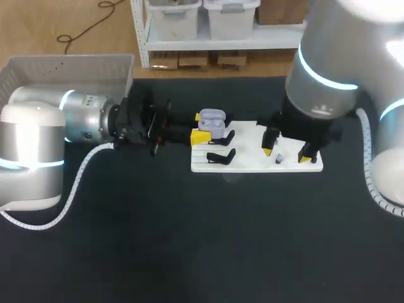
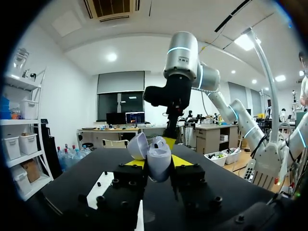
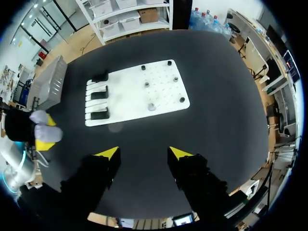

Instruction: Pick up each earbud case from the left stands, insert the matching earbuds, close the lid, and place the case in the box.

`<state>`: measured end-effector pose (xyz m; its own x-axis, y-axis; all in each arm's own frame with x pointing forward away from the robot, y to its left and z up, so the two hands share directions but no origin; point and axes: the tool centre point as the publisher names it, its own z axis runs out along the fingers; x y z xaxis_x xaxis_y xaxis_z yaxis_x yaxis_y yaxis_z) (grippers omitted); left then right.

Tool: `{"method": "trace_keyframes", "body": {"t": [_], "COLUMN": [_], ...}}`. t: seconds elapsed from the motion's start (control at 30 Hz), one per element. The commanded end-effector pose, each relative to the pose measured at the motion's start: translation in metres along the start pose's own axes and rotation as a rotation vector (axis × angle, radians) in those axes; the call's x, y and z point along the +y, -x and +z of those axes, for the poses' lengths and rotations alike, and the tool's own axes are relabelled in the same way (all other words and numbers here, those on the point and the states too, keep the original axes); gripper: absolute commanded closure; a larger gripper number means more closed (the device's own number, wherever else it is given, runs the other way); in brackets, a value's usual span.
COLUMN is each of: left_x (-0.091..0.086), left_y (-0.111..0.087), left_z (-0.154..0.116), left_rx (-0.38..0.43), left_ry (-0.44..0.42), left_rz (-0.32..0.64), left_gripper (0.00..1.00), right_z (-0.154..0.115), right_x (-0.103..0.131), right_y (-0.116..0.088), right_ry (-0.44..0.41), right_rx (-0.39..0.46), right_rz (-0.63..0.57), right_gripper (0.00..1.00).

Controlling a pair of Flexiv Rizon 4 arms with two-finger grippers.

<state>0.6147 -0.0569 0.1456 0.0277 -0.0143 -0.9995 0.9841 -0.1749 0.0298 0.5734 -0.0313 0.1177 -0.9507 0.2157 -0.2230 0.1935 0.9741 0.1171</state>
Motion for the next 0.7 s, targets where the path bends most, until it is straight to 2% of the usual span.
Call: {"method": "trace_keyframes", "body": {"t": [0.03,0.1,0.27,0.37,0.43,0.57,0.7], "left_x": [0.001,0.001,0.001,0.001,0.001,0.001,0.001], "left_y": [0.0,0.0,0.0,0.0,0.0,0.0,0.0], "left_z": [0.0,0.0,0.0,0.0,0.0,0.0,0.0], "left_rx": [0.0,0.0,0.0,0.0,0.0,0.0,0.0], "left_ry": [-0.003,-0.003,-0.003,-0.003,-0.003,-0.003,-0.003], "left_rz": [0.0,0.0,0.0,0.0,0.0,0.0,0.0], "left_gripper": [1.0,1.0,1.0,1.0,1.0,1.0,1.0], "right_z": [0.022,0.031,0.055,0.066,0.072,0.08,0.084], "right_x": [0.005,0.003,-0.005,-0.008,-0.01,-0.013,-0.018], "right_y": [0.003,0.005,0.012,0.014,0.015,0.019,0.026], "right_ry": [-0.058,-0.099,-0.127,-0.128,-0.126,-0.117,-0.098], "right_rx": [-0.025,-0.034,-0.035,-0.03,-0.027,-0.038,-0.061], "right_rz": [-0.02,-0.039,-0.042,-0.045,-0.049,-0.061,-0.059], "right_gripper": [0.27,0.21,0.35,0.35,0.38,0.5,0.53]}}
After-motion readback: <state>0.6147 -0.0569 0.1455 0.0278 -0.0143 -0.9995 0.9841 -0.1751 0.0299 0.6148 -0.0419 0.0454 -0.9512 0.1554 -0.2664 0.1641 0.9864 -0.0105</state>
